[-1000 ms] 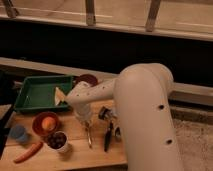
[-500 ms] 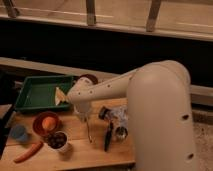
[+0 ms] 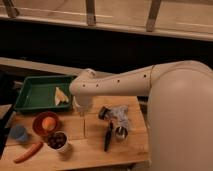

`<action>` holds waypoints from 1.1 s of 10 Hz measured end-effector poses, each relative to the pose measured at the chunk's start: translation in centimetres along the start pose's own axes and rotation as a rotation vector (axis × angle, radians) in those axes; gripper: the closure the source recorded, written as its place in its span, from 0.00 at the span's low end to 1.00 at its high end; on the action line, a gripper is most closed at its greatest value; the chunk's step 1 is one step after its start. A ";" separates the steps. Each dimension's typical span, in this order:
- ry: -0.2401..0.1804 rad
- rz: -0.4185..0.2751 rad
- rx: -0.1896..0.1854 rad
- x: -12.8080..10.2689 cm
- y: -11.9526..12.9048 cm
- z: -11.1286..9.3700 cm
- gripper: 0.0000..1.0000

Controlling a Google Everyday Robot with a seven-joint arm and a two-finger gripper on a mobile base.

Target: Place fork in plastic cup

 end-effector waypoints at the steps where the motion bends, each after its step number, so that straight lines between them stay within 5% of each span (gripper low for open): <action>1: -0.008 -0.032 -0.019 -0.6 1.1 -0.8 1.00; 6: -0.036 -0.249 -0.090 -3.0 9.7 -4.1 1.00; 11: -0.046 -0.461 -0.224 -2.5 18.2 -6.3 1.00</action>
